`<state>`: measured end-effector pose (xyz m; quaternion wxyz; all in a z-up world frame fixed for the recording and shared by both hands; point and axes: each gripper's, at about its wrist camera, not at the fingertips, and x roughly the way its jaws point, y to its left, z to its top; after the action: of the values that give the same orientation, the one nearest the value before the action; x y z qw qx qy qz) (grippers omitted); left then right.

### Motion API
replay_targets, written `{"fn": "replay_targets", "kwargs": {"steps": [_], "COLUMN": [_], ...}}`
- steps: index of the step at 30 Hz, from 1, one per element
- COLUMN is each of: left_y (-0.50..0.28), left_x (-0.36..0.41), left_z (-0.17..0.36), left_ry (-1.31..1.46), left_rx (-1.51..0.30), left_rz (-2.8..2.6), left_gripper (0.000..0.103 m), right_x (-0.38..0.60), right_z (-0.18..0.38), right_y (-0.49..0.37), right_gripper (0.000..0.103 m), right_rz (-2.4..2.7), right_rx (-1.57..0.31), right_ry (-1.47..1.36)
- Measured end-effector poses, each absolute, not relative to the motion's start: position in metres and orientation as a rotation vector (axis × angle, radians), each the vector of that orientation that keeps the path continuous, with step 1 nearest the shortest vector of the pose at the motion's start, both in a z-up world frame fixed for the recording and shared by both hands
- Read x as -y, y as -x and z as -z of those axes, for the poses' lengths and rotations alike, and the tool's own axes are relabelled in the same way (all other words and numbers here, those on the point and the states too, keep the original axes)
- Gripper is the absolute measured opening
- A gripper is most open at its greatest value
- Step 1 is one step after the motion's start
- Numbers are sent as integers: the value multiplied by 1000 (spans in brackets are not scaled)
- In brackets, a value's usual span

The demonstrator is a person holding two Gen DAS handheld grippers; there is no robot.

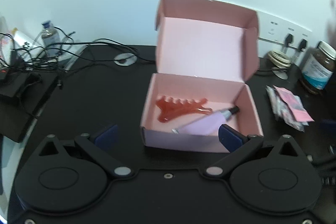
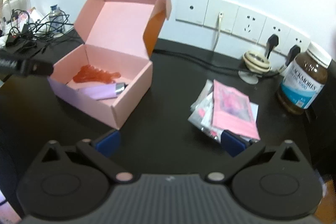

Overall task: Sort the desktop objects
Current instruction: 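Withdraw the open left tool up from the pink box, then move the right tool down to the pink sealed packet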

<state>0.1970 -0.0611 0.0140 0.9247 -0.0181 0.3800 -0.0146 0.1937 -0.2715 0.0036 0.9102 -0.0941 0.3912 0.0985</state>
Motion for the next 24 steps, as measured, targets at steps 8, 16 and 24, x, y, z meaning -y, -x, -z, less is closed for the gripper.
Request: {"fn": "replay_targets", "kwargs": {"steps": [8, 16, 24], "left_y": [-189, -187, -187], "left_x": [64, 66, 70], "left_z": [-15, -20, -21], "left_ry": [28, 47, 46], "left_rx": [-768, -754, -752], "left_rz": [0, -19, -43], "left_gripper": [103, 103, 103], "right_x": [291, 309, 326], "right_z": [-12, -16, -13], "right_y": [-204, -220, -240], "right_gripper": [102, 102, 102], "right_rz": [-168, -144, -129], "right_rx": [-781, -764, -754], "right_ry": [162, 134, 100]}}
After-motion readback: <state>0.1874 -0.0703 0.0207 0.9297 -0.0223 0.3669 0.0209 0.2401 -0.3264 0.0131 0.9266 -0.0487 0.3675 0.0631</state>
